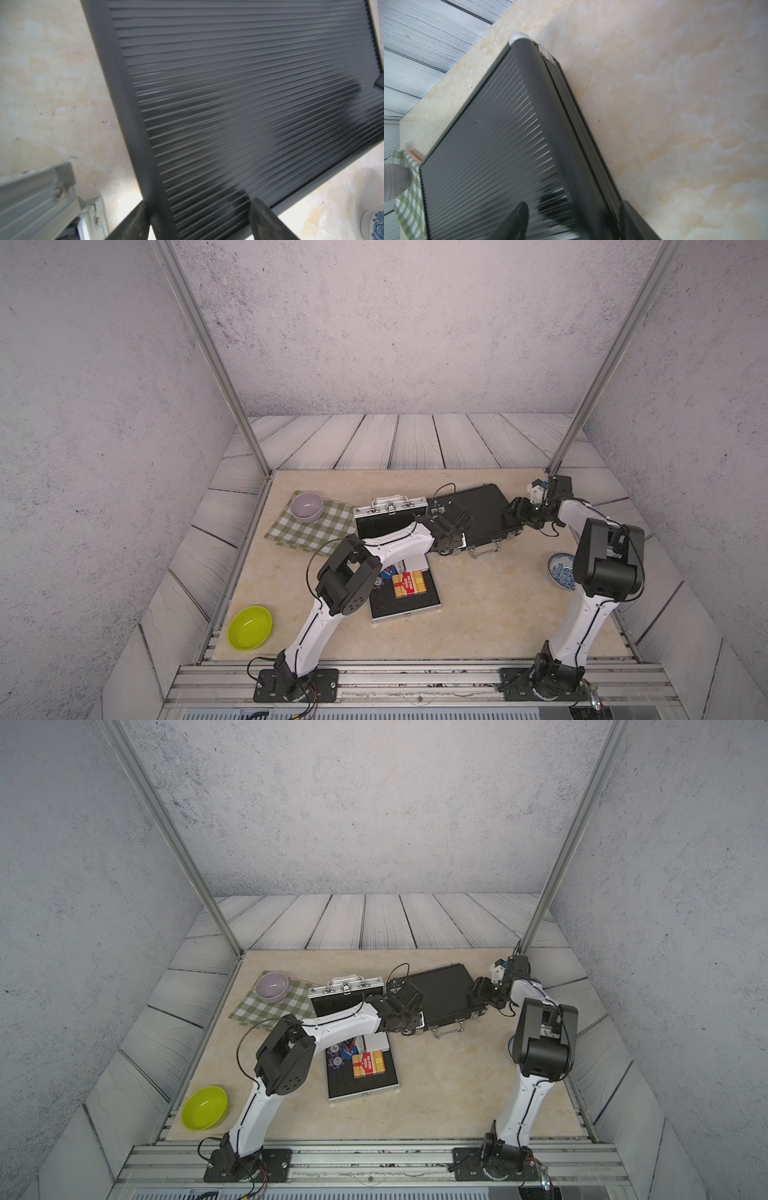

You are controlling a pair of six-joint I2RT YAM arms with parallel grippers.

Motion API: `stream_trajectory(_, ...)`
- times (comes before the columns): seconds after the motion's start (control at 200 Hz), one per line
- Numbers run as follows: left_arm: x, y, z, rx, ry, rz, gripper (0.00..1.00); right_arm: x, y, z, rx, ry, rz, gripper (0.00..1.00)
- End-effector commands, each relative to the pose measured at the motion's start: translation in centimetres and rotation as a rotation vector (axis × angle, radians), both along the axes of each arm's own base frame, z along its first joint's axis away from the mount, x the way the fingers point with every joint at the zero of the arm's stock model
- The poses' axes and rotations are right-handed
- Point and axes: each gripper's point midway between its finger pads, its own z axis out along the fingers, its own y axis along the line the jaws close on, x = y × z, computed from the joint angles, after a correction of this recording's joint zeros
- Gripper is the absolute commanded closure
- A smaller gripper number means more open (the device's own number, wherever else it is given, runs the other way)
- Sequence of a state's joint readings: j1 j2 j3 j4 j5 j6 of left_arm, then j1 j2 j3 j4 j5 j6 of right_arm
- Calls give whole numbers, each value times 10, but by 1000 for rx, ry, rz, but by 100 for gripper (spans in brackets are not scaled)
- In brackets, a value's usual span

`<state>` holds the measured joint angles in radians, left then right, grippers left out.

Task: Open the poker set cases
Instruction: Move the poker set case to the center of the board.

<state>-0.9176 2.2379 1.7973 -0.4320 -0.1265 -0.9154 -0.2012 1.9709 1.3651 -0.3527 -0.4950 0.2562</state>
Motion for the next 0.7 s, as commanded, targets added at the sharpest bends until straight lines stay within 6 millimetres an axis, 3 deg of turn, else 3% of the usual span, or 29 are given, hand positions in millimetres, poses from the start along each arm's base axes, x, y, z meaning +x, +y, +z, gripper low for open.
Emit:
stream_trajectory(0.0,-18,-30,-13,-27,-3,-178,25,-54,46,-8,142,164,68,31)
stream_trajectory(0.691,-64,-32,7,-89,28,-318,25,-139,59,-2,165,121,-12,31)
